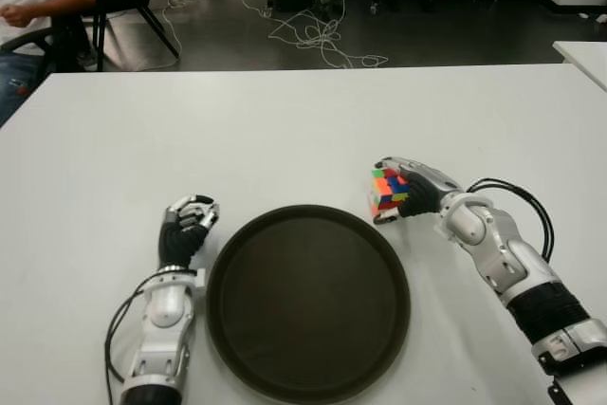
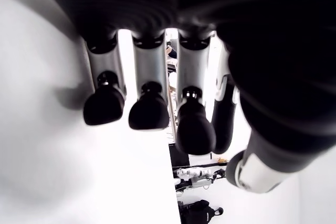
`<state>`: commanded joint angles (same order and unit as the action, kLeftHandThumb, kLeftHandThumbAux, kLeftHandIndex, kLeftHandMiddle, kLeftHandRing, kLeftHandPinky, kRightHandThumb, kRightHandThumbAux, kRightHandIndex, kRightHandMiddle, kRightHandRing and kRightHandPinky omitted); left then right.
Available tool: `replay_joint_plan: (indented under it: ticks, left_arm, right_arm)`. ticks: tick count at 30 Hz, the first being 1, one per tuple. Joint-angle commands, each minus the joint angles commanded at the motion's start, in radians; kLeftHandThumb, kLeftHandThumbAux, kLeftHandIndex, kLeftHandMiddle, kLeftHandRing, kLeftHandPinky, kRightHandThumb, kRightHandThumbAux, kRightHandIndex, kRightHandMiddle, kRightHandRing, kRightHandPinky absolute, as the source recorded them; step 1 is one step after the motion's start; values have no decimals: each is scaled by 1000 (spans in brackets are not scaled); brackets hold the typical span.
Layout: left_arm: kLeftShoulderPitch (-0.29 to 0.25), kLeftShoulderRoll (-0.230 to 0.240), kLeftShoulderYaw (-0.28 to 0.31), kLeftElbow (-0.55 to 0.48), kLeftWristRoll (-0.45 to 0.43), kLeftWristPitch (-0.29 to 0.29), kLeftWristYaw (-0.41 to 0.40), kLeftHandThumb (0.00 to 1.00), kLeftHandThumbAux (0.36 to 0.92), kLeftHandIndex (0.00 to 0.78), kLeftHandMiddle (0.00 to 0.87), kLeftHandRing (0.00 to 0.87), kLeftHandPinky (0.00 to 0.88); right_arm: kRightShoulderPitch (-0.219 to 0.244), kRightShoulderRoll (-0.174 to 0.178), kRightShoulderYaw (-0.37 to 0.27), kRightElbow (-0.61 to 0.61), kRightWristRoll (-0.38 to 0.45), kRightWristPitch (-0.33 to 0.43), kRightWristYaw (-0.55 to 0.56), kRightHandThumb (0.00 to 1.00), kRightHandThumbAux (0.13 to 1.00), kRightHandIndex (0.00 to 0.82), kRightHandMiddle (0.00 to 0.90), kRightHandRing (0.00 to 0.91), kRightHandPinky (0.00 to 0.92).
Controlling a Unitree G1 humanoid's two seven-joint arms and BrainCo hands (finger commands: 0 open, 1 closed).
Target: Pick up the Rubik's Cube and put it in the plate
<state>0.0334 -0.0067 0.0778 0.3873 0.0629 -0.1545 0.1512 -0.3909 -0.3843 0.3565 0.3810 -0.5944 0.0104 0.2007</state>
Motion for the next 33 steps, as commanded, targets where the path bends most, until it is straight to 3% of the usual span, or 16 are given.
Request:
replay_joint_plan:
  ticks: [14,33]
  left_arm:
    - [-5,5,1,17,-11,-18,-12,707,707,443,800,812,785]
    - [-5,2,5,11,-20,-7,-18,705,707,443,805,817,787]
  right_arm:
    - [-6,-8,13,13,-4,1,25,0,698,0,0,0,0]
    - [20,-4,16,-45,-11,83,61,0,723,0,0,0,0]
